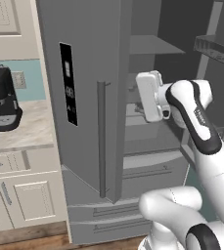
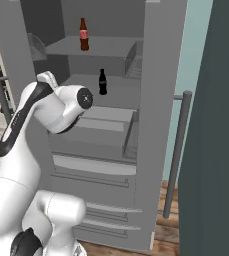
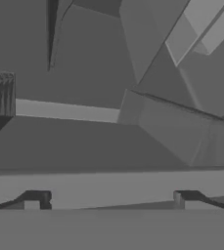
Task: Open the fridge, grab two sodas, and place both sodas inside the bowl with ice on the dining counter.
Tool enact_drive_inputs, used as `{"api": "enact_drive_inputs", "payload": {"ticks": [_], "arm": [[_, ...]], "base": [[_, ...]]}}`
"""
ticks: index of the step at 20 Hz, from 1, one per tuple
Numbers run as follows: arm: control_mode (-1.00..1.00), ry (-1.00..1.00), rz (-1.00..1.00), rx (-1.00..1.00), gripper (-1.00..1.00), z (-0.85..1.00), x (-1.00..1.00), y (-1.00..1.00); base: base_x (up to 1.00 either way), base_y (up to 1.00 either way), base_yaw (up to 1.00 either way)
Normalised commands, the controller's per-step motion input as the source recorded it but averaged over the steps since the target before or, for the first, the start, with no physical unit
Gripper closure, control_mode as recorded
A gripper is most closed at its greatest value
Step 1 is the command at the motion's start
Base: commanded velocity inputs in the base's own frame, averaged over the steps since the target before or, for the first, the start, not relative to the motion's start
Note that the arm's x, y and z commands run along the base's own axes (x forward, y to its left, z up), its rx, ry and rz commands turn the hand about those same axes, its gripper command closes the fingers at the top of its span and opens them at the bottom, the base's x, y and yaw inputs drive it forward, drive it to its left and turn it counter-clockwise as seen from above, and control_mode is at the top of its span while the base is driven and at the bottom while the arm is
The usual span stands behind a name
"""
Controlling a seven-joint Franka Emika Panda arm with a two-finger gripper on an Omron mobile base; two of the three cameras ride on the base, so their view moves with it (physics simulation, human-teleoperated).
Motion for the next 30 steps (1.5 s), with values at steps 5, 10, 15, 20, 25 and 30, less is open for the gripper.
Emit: {"api": "enact_drive_inputs", "payload": {"ticks": [5,10,15,20,25,30], "arm": [[-1.0,0.04,0.07,0.0,-1.0,0.0,0.3,0.42],[-1.0,0.01,0.16,0.0,-1.0,0.0,0.04,0.48],[-1.0,0.0,0.2,0.0,-1.0,0.0,-0.09,0.49],[-1.0,0.0,0.19,0.0,-1.0,-0.02,-0.27,0.55],[-1.0,-0.01,0.15,0.0,-1.0,-0.06,-0.43,0.59],[-1.0,-0.1,0.04,0.0,-1.0,-0.01,-0.52,0.43]], "base": [[0.0,0.0,0.0],[0.0,0.0,0.0],[0.0,0.0,0.0],[0.0,0.0,0.0],[0.0,0.0,0.0],[0.0,0.0,0.0]]}}
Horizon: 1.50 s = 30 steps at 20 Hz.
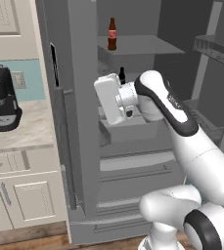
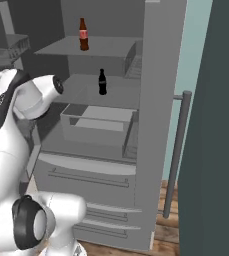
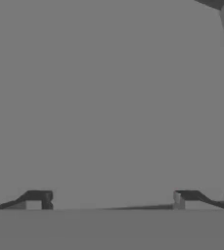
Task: Open the fridge, grab two sodas, and place both sodas inside the bowl with ice on the dining counter.
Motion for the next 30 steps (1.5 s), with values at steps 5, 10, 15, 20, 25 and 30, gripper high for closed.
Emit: {"api": "enact_drive_inputs", "payload": {"ticks": [5,10,15,20,25,30], "arm": [[-1.0,-0.16,0.0,0.01,-1.0,0.0,-0.53,0.27],[-1.0,-0.12,0.0,0.03,-1.0,0.0,-0.46,0.27],[-1.0,-0.06,-0.01,0.01,-1.0,0.0,-0.33,0.38],[-1.0,-0.01,-0.02,0.0,-1.0,0.0,-0.08,0.48],[-1.0,0.0,-0.01,0.0,-1.0,0.0,0.0,0.41],[-1.0,0.0,-0.02,0.0,-1.0,0.01,0.02,0.29]], "base": [[0.0,0.0,0.0],[0.0,0.0,0.0],[0.0,0.0,0.0],[0.0,0.0,0.0],[0.0,0.0,0.0],[0.0,0.0,0.0]]}}
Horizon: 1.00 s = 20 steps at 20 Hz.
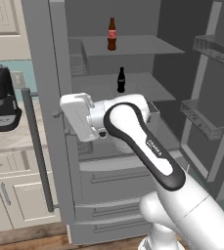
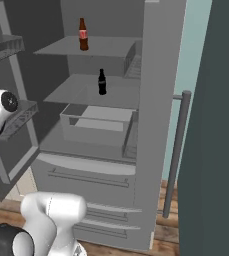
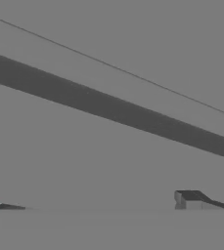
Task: Open the fridge, grab two sodas, and place both sodas inside the bowl with ice on the dining counter.
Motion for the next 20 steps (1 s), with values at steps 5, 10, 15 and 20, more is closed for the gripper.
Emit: {"api": "enact_drive_inputs", "payload": {"ticks": [5,10,15,20], "arm": [[-1.0,-0.09,-0.02,0.0,-1.0,0.08,-0.11,-0.01],[-1.0,-0.25,-0.09,-0.06,-1.0,0.13,-0.47,-0.62],[-1.0,-0.22,-0.18,-0.18,-1.0,0.19,-0.55,-0.76],[-1.0,-0.12,-0.27,-0.28,-1.0,0.2,-0.32,-0.74]], "base": [[0.0,0.0,0.0],[0.0,0.0,0.0],[0.0,0.0,0.0],[0.0,0.0,0.0]]}}
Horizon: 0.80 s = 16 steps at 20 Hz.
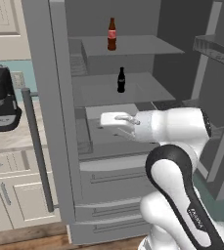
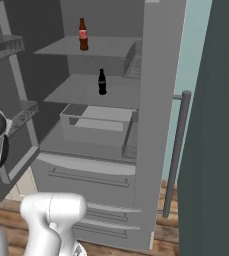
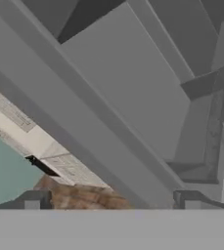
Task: Open the fridge, grab two sodas, and place both sodas inside the bowl with ice on the dining counter.
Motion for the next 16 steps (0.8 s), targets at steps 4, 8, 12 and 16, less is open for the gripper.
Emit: {"api": "enact_drive_inputs", "payload": {"ticks": [4,8,12,16], "arm": [[-1.0,-0.02,-0.3,-0.32,-1.0,0.25,-0.05,-0.79],[-1.0,0.0,-0.3,-0.32,-1.0,0.17,0.0,-0.85],[-1.0,0.0,-0.26,-0.31,-1.0,0.01,0.0,-0.91],[-1.0,-0.03,-0.22,-0.3,-1.0,-0.12,0.0,-0.87]], "base": [[0.0,0.0,0.0],[0.0,0.0,0.0],[0.0,0.0,0.0],[0.0,0.0,0.0]]}}
